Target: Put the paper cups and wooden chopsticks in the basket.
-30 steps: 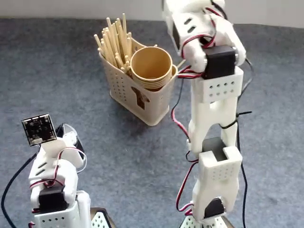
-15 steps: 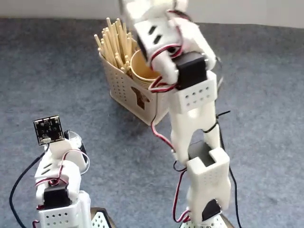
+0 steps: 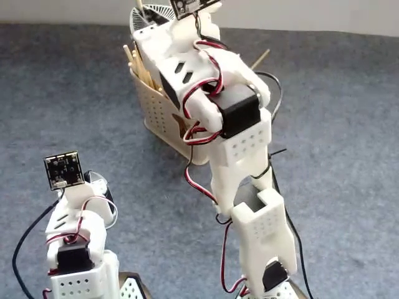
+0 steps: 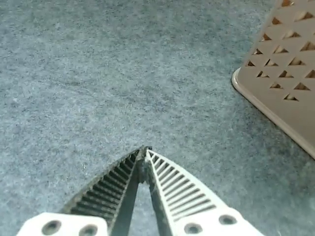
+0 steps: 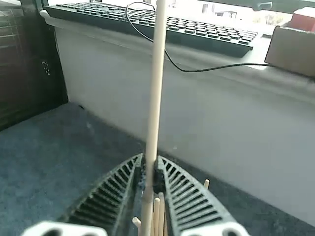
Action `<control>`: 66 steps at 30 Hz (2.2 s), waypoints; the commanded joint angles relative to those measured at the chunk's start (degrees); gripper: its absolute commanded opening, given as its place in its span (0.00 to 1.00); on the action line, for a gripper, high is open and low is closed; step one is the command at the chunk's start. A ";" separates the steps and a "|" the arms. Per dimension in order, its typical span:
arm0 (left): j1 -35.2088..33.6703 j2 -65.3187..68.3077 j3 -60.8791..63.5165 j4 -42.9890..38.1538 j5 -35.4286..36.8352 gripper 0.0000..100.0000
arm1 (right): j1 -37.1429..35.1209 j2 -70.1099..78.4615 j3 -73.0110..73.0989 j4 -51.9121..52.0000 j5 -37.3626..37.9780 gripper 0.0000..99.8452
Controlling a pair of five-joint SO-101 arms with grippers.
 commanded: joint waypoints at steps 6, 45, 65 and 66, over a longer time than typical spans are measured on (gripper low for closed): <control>1.01 -0.66 -0.31 -0.79 -0.44 0.01 | -3.21 -1.45 -6.46 6.46 1.23 0.00; 1.10 -0.66 0.75 -1.05 -0.53 0.01 | -4.53 -39.78 49.27 -14.64 1.23 0.00; 1.01 -0.66 0.84 -1.05 -0.53 0.01 | -3.56 -54.20 99.38 -62.20 12.92 0.00; 1.01 -0.66 0.84 -1.05 -0.53 0.01 | -2.86 -54.20 102.02 -67.91 12.92 0.00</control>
